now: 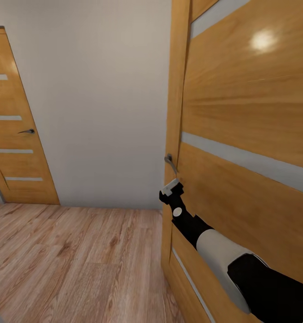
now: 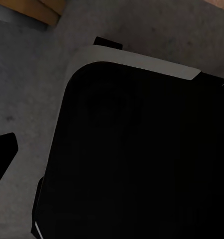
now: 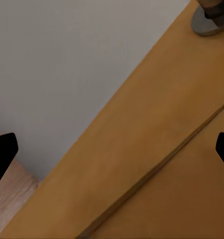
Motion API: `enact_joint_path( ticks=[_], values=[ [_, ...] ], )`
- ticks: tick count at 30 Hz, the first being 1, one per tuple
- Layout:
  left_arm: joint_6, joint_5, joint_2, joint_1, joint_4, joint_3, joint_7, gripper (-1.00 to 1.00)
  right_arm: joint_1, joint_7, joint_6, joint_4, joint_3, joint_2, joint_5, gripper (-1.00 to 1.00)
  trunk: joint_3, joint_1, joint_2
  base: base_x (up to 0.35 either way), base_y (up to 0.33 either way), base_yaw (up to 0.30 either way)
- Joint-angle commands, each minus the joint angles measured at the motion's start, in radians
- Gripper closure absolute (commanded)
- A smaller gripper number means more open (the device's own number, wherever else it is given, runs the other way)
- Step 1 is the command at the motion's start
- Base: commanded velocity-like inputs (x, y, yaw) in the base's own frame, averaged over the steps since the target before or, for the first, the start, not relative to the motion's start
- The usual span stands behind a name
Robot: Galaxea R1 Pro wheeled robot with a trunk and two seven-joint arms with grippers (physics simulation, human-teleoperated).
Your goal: Move the two storage containers from the living room to the garage. In the garage, place one container on the floor and stack the other container on top of it (either order is fine).
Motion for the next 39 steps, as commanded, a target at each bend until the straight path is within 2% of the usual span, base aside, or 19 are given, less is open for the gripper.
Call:
enact_joint_path(
  ticks=[1, 14, 28, 29, 34, 39],
  values=[
    [-0.002, 0.004, 0.000, 0.000, 0.000, 0.000, 0.000, -1.00, -0.001, -0.007, -0.001, 0.002, 0.002, 0.000, 0.006, -1.00, -0.001, 0.000, -0.001, 0.044, 0.000, 0.000],
    [-0.002, 0.004, 0.004, 0.000, 0.008, 0.000, 0.000, -1.00, -0.001, -0.009, -0.006, 0.005, 0.003, 0.000, 0.007, -1.00, -0.001, 0.000, -0.001, 0.167, 0.000, 0.000],
    [-0.002, 0.004, 0.004, 0.000, 0.009, 0.000, 0.000, -1.00, -0.001, -0.013, -0.004, 0.050, -0.001, 0.000, 0.006, -1.00, -0.001, 0.000, -0.001, 0.018, 0.000, 0.000],
    [-0.002, 0.004, 0.004, 0.000, 0.009, 0.000, 0.000, -1.00, -0.001, -0.013, -0.003, 0.054, -0.007, 0.000, 0.006, -1.00, -0.001, 0.000, -0.001, 0.000, 0.000, 0.000],
    [-0.002, 0.004, 0.004, 0.000, 0.009, 0.001, 0.000, -1.00, -0.001, -0.012, 0.001, 0.062, -0.086, 0.000, 0.008, -1.00, -0.001, 0.000, -0.001, 0.000, 0.000, 0.000],
    [-0.002, 0.004, 0.002, 0.000, 0.010, 0.001, 0.000, -1.00, -0.001, -0.012, 0.002, 0.064, -0.105, 0.000, 0.008, -1.00, -0.001, 0.000, -0.001, 0.000, 0.000, 0.000]
  ],
)
